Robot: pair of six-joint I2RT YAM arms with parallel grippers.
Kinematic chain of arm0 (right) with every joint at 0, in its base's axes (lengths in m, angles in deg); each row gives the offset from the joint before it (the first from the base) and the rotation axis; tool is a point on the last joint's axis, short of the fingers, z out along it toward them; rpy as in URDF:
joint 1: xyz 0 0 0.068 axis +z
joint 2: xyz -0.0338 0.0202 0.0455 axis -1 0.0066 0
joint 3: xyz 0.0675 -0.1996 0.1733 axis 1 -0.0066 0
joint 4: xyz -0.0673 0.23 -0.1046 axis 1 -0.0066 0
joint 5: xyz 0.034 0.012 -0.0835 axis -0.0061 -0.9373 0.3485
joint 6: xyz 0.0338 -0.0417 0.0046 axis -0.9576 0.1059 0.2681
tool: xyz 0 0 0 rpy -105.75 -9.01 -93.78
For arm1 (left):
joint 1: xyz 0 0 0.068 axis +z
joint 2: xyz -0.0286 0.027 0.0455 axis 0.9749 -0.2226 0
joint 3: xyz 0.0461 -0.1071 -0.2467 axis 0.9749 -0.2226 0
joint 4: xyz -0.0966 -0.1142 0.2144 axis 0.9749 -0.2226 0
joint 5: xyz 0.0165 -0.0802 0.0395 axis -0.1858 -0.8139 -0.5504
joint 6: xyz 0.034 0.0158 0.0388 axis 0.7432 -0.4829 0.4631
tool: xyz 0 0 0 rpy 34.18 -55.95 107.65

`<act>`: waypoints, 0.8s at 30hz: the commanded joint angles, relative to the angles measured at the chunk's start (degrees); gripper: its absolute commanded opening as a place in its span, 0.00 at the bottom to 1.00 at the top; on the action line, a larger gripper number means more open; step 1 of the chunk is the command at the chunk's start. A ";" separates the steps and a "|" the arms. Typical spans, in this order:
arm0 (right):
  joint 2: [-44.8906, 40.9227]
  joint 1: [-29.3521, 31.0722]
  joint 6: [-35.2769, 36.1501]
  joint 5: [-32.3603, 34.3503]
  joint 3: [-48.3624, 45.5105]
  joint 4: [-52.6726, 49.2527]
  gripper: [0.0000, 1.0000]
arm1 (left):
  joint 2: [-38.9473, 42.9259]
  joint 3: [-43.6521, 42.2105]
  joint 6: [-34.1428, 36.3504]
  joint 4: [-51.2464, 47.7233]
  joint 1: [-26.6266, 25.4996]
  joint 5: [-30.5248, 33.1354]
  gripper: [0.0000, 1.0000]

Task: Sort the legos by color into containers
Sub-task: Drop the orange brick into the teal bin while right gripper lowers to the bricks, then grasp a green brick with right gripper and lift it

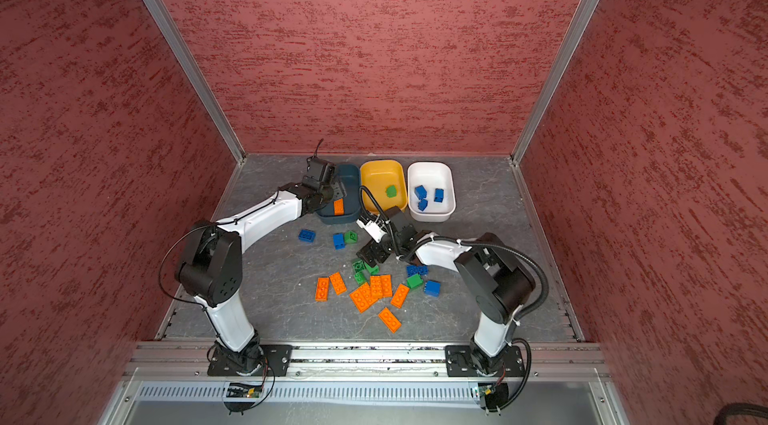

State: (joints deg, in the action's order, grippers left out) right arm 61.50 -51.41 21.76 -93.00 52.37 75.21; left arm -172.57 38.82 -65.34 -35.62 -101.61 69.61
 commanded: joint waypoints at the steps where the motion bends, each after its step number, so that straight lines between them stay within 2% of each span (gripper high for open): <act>1: 3.67 0.49 8.75 -1.72 5.52 -0.42 0.94 | 4.31 -2.06 -0.65 0.42 0.29 -0.72 0.91; 4: 6.87 0.63 13.65 -3.07 8.57 -3.21 0.89 | 8.95 -6.43 -2.04 1.19 0.93 0.46 0.99; 8: 10.19 0.81 19.49 -3.63 11.83 -6.36 0.80 | 15.04 -13.58 -4.90 2.45 2.37 1.29 0.99; 14: 15.15 0.81 23.06 -3.03 18.24 -10.97 0.79 | 22.37 -22.80 -9.07 3.97 3.78 4.50 1.00; 20: 18.95 0.78 23.22 -1.40 22.30 -11.95 0.78 | 25.56 -26.29 -9.76 5.50 4.39 6.11 0.99; 24: 20.65 1.16 27.49 -2.84 25.00 -16.15 0.75 | 25.13 -26.12 -10.08 5.68 4.43 6.22 0.99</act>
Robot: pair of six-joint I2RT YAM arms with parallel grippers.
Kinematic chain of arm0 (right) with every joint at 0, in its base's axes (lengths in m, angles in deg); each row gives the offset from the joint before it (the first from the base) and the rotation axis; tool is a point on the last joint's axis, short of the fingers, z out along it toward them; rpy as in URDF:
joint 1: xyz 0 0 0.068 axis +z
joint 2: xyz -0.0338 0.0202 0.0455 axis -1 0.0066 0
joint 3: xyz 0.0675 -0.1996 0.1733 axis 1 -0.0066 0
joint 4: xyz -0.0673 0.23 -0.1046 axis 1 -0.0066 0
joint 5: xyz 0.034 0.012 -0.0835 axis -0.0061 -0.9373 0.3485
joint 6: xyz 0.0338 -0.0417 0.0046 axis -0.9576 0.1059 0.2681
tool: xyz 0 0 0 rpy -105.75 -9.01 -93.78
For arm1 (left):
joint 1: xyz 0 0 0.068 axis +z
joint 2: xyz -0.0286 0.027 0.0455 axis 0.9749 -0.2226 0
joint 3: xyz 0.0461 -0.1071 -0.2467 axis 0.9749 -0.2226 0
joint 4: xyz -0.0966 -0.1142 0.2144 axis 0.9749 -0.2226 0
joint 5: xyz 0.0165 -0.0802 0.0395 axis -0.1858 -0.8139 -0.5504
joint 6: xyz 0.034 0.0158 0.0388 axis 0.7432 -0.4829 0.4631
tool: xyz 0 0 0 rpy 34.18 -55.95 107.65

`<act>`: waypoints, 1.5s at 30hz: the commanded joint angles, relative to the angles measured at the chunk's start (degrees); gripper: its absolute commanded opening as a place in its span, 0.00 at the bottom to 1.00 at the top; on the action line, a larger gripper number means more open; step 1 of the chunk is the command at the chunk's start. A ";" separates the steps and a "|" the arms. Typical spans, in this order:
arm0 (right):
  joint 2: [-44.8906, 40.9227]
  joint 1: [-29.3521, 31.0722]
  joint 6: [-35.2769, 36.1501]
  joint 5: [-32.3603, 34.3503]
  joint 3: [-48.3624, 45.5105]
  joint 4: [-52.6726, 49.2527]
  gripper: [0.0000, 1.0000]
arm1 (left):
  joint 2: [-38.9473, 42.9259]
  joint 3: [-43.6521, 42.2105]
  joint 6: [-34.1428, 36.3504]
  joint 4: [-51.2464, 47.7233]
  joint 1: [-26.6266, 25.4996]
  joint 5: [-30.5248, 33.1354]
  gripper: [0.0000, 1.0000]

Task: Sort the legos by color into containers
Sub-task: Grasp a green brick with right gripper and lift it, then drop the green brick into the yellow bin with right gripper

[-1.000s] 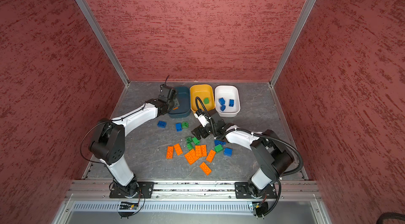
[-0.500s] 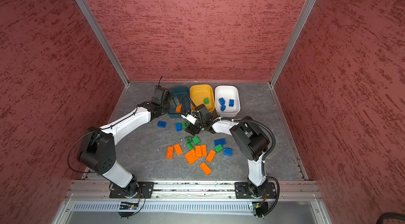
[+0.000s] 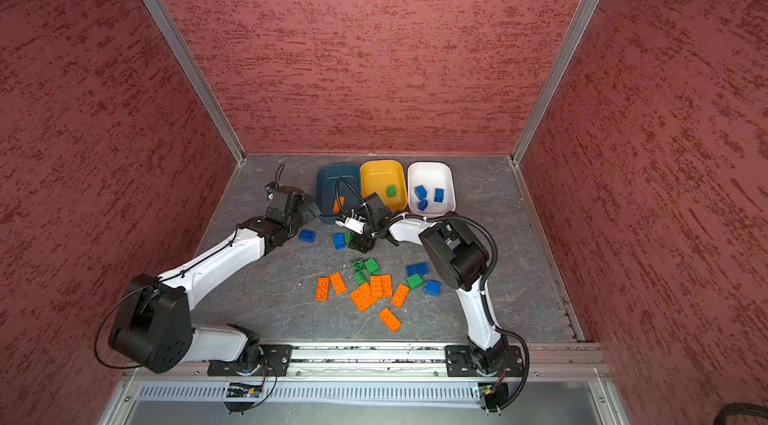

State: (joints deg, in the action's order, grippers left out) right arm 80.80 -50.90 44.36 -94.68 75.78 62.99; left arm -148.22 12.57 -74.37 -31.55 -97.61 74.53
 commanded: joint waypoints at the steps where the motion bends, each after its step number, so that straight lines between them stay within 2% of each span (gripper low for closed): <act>1: 1.22 0.74 5.83 -1.91 1.59 -4.55 0.73 | 0.55 0.09 -1.18 1.81 0.43 1.14 0.99; 6: 1.80 1.32 7.95 -3.29 2.52 -7.23 0.62 | -0.23 0.10 -1.96 2.08 0.35 0.46 0.99; 9: 1.34 1.36 7.35 -3.14 1.89 -5.86 0.51 | -0.25 -0.04 -2.02 1.86 0.17 0.24 0.99; 15: -4.05 1.41 3.79 -5.24 -4.33 0.53 0.34 | -0.42 -0.64 -1.98 2.06 0.18 -0.09 0.99; 19: -9.53 1.36 1.43 -3.99 -10.15 4.27 0.29 | -1.21 -0.92 -2.07 3.16 0.11 -0.55 0.99; 24: -18.66 0.59 -5.48 -3.22 -17.80 8.81 0.26 | -2.52 -1.08 -3.51 4.39 0.07 -0.63 0.99; 31: -27.37 -6.91 -21.89 -1.86 -24.73 21.09 0.23 | -0.81 -3.29 -6.14 5.24 -0.01 1.46 0.99; 34: -26.31 -9.97 -27.78 2.03 -22.60 21.65 0.23 | 0.48 -4.60 -6.98 5.25 0.04 2.32 0.99; 39: -20.57 -11.56 -31.68 13.49 -13.37 15.16 0.26 | 2.55 -7.06 -8.51 5.19 -0.05 2.77 0.99; 45: -11.33 -12.71 -34.74 19.90 -0.82 5.67 0.28 | 5.47 -9.76 -9.79 4.54 -0.03 3.12 0.99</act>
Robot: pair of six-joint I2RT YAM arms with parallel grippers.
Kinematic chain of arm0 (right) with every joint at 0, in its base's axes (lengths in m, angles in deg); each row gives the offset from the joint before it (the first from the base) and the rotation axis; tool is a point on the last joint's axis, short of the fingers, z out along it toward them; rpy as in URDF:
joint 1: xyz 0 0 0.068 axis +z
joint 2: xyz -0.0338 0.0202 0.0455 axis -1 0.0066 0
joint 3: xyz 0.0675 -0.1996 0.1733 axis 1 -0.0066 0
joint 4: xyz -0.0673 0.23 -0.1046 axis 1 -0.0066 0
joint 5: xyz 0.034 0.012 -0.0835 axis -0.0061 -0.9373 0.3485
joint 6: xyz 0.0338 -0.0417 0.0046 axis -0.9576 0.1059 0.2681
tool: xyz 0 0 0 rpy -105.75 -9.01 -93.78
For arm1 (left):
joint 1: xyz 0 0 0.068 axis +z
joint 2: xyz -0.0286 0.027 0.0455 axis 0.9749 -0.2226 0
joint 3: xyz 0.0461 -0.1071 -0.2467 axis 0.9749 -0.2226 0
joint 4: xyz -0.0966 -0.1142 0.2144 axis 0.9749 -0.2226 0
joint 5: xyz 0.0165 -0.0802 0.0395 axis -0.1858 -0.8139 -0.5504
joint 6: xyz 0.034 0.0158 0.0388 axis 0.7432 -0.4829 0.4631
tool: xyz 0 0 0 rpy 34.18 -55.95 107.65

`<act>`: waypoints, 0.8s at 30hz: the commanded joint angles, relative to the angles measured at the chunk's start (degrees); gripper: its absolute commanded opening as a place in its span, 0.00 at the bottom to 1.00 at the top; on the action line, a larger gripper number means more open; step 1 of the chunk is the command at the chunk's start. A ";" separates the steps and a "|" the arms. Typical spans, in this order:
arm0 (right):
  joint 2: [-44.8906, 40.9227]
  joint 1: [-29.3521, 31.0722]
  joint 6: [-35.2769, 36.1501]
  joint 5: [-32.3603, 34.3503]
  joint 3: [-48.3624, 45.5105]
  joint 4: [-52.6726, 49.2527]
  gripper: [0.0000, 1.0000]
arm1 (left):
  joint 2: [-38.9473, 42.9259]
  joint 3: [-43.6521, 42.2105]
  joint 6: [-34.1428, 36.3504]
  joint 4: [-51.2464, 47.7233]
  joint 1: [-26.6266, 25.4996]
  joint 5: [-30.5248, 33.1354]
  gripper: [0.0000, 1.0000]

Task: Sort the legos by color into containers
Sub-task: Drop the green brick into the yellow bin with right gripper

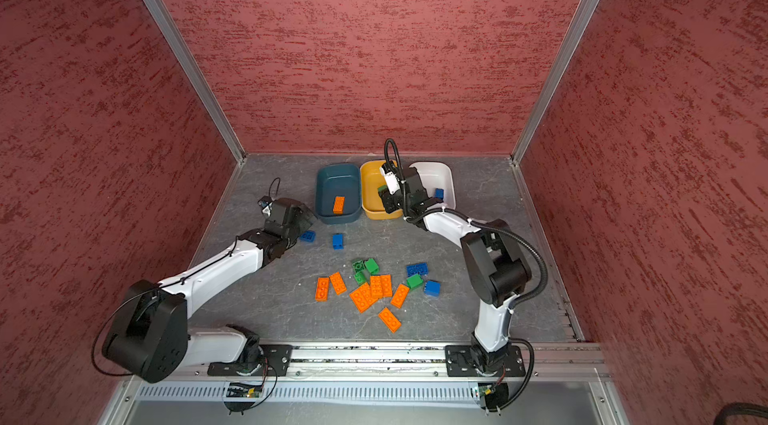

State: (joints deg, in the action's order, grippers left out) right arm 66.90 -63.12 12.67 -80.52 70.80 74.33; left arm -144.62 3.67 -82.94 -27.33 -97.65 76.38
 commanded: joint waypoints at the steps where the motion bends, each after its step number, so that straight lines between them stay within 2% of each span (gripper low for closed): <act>1: 4.00 -0.55 -3.19 6.56 6.10 -6.96 0.28 | 2.34 -1.12 -1.32 0.13 -0.05 1.19 0.99; 5: 8.77 -0.52 -4.33 8.68 13.25 -12.05 0.35 | 3.34 -1.81 -1.93 -0.33 -0.37 0.71 0.99; 12: 11.42 -0.37 -6.37 7.25 17.92 -15.12 0.60 | 3.42 -0.88 -1.57 -2.18 -0.93 0.23 0.99; 16: 8.60 0.56 -4.73 2.76 14.88 -13.59 0.73 | 3.43 -0.80 -1.73 -2.56 -1.28 0.35 0.99; 20: 3.01 2.89 -0.61 -4.18 5.64 -7.90 0.81 | 3.27 -0.58 -1.94 -3.23 -1.55 0.32 0.99; 23: -0.43 5.46 -0.12 -3.24 0.37 -5.81 0.89 | 2.93 -0.45 -1.96 -3.88 -1.64 0.23 0.99; 24: -1.26 6.66 -0.92 -1.73 -0.57 -5.79 0.98 | 2.82 -0.30 -1.94 -4.28 -1.64 0.29 0.99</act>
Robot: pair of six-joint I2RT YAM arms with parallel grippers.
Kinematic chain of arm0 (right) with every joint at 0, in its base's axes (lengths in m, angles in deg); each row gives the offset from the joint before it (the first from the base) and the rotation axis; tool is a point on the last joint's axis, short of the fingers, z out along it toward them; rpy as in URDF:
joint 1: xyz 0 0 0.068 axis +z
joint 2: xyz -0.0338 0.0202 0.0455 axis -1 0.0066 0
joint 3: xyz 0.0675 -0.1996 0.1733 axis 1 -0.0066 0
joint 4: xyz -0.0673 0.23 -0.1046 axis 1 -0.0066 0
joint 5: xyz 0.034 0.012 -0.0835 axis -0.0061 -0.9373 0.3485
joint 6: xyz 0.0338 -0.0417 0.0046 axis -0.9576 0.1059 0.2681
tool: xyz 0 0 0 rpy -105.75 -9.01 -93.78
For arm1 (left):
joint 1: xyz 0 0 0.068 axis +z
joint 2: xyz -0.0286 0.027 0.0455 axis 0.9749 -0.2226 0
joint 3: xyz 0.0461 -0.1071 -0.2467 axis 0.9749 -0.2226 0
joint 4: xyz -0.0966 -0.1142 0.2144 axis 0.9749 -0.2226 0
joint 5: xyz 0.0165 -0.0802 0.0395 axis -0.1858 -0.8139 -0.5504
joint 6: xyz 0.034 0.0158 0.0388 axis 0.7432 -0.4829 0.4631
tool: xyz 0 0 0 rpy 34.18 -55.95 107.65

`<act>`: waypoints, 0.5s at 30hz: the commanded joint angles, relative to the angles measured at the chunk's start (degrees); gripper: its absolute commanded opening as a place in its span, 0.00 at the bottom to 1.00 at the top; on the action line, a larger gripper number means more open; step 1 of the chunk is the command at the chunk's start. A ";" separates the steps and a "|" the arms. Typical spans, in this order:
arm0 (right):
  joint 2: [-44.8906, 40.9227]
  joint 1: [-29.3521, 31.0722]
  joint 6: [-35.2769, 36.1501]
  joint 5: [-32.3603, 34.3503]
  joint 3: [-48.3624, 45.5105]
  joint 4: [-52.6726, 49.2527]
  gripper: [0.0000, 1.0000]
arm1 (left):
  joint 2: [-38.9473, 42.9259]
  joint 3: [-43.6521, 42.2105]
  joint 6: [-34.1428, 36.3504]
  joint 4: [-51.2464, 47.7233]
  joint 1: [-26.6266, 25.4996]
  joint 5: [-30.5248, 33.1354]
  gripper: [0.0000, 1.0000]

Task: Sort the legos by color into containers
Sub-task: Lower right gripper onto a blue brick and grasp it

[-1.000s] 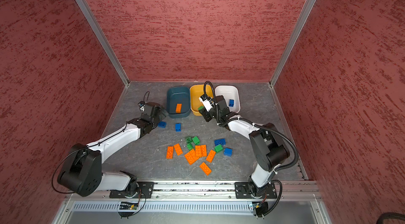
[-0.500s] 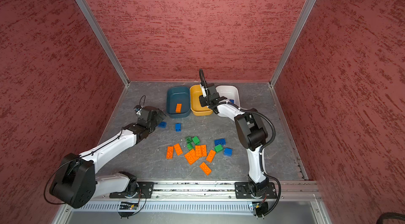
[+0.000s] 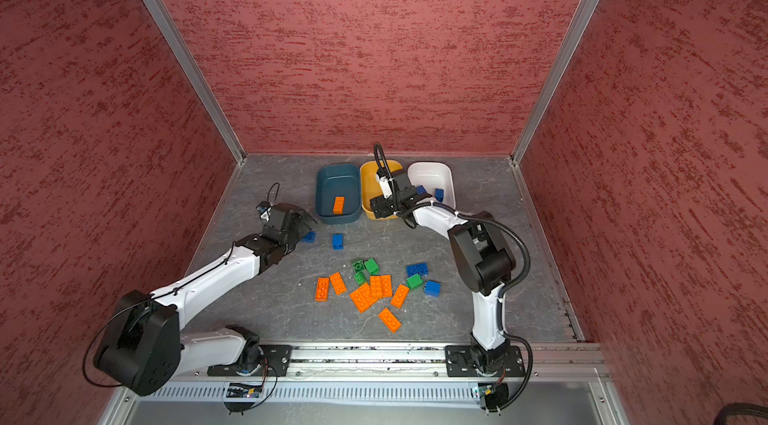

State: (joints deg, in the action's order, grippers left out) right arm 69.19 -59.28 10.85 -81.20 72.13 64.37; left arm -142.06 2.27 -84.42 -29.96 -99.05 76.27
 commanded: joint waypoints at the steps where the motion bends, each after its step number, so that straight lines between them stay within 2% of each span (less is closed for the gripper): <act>1: -3.97 3.90 -0.37 0.38 -2.47 4.00 0.99 | 0.18 1.24 -0.46 -1.88 -0.24 0.53 0.99; 8: -2.92 12.88 -10.17 7.62 -2.04 -1.45 0.99 | 1.83 0.77 -1.24 -4.31 0.19 2.39 0.99; 15: 4.16 19.64 -13.27 12.03 5.34 -7.17 0.98 | 4.01 -0.68 -4.15 -8.22 1.95 3.15 0.99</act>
State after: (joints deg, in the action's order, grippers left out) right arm 70.83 -40.96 0.69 -73.11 74.53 60.23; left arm -139.22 2.32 -86.61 -35.16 -97.96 77.96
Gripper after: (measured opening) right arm 0.982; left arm 0.994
